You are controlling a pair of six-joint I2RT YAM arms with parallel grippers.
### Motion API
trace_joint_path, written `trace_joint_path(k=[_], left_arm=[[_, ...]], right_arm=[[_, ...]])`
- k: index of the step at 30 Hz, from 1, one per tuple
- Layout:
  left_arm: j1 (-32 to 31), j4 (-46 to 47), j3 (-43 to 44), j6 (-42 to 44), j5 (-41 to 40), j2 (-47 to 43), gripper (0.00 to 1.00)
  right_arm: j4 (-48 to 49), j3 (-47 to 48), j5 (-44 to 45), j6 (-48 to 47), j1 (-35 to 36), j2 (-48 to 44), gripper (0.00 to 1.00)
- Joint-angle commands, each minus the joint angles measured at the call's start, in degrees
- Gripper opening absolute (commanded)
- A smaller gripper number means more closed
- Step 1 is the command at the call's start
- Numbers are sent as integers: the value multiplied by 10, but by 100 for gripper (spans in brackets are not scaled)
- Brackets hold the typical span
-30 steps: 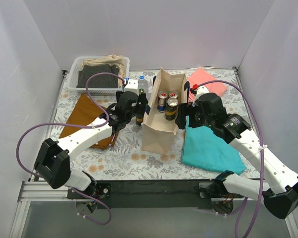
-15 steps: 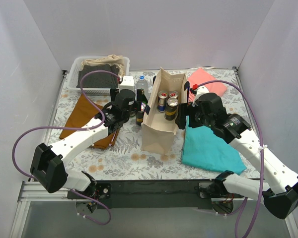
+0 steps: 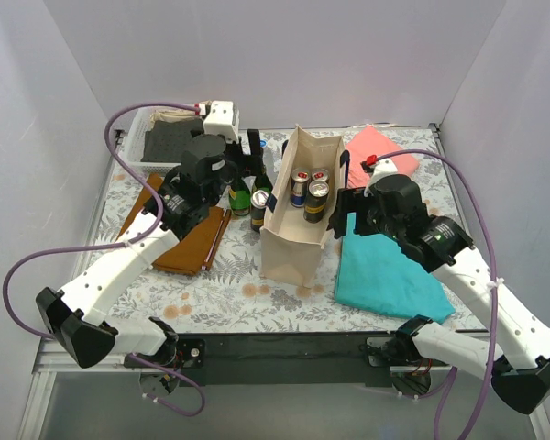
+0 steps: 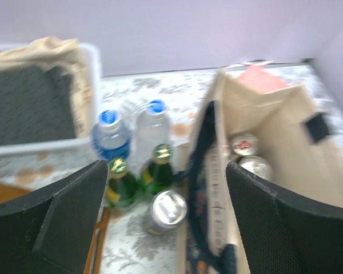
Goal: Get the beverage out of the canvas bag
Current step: Take out the drink from the canvas bag.
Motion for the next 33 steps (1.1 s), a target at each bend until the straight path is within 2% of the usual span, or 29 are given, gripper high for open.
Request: trace_joint_path(k=[1,3,7,10,15,17,26,33], left_arm=[[1,-50,102,5,189,34,83],[0,-79,141,10,269,60,83],[0,-110,214,18,369,119,83],[0,-119,243,23,410,153,83],[0,-162,283,21,443,217,83],[0,-180,294,11,439,234,78],[-1,-195,301,2,501,295,79],[-3,-196,312,-8,469,330,80]], right_arm=[[20,-8,61,25,-1,-32,97],[20,-13,69,28,-1,-34,97],[20,-16,63,29,-2,-27,97],[19,-17,61,29,-1,-23,97],[18,-18,70,29,-2,-28,96],[14,-18,77,29,-2,-35,97],[11,-20,87,28,-3,-43,97],[11,-19,84,29,-3,-39,97]])
